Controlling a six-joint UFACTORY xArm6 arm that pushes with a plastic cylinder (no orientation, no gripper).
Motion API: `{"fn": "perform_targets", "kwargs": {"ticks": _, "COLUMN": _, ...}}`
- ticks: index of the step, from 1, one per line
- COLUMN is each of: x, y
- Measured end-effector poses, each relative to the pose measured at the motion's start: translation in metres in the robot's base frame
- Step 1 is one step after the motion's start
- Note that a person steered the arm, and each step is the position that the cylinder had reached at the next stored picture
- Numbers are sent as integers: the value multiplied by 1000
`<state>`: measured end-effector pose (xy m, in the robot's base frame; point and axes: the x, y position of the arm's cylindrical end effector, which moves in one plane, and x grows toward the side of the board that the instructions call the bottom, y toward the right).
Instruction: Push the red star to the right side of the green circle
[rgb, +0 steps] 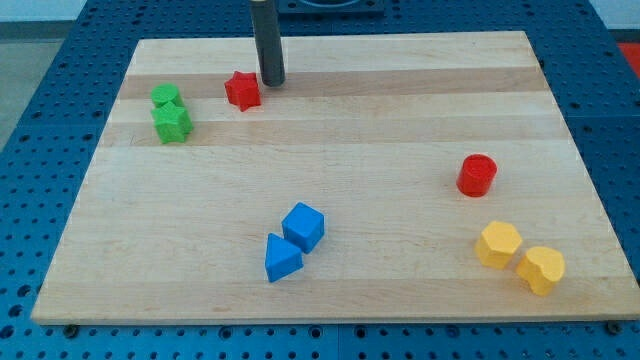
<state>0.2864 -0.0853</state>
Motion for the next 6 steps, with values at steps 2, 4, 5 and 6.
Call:
{"fn": "perform_targets", "kwargs": {"ticks": 2, "x": 5, "y": -23}}
{"fn": "perform_targets", "kwargs": {"ticks": 4, "x": 17, "y": -68}}
{"fn": "perform_targets", "kwargs": {"ticks": 5, "x": 17, "y": -68}}
{"fn": "perform_targets", "kwargs": {"ticks": 6, "x": 18, "y": -37}}
